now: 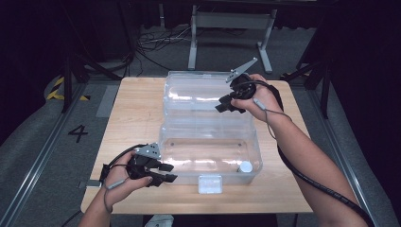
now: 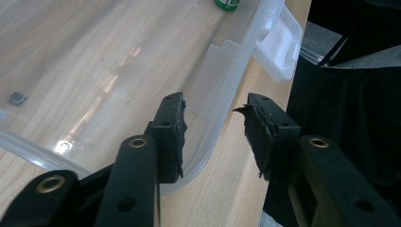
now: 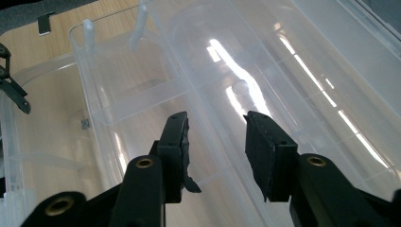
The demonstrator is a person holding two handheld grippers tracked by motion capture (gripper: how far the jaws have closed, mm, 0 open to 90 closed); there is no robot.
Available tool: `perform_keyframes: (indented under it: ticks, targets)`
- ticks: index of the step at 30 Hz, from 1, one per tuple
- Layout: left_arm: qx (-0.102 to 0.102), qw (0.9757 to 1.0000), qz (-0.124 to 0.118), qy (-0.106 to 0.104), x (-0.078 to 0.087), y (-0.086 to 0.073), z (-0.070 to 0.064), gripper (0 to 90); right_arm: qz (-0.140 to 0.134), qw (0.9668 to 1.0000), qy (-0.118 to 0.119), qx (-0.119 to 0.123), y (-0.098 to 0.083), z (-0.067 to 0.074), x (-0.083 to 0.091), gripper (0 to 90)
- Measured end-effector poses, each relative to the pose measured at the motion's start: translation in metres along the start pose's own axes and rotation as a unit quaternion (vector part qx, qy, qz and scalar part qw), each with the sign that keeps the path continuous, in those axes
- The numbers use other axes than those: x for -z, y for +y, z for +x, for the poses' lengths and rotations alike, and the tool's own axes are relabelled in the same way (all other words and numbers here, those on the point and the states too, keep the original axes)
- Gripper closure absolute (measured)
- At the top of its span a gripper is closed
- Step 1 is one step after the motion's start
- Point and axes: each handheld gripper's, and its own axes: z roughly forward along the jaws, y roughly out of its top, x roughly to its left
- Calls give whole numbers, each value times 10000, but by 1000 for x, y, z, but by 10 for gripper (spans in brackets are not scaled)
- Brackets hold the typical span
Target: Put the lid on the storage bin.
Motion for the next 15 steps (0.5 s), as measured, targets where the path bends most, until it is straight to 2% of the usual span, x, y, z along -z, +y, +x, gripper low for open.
perform_keyframes:
  ticks: [2,7,9,15]
  targets:
    - [-31,10000,16,38,-1,1,0,639,24,10000,22,54,1,1,-3,630]
    - [4,10000,1,-6,-2,1,0,647,181,9996,59,206,3,2,-6,679]
    - [2,10000,9,-10,-2,1,0,658,250,9991,14,353,4,2,-9,710]
    - [15,10000,-2,-29,-2,1,1,662,307,9979,115,556,6,1,-10,718]
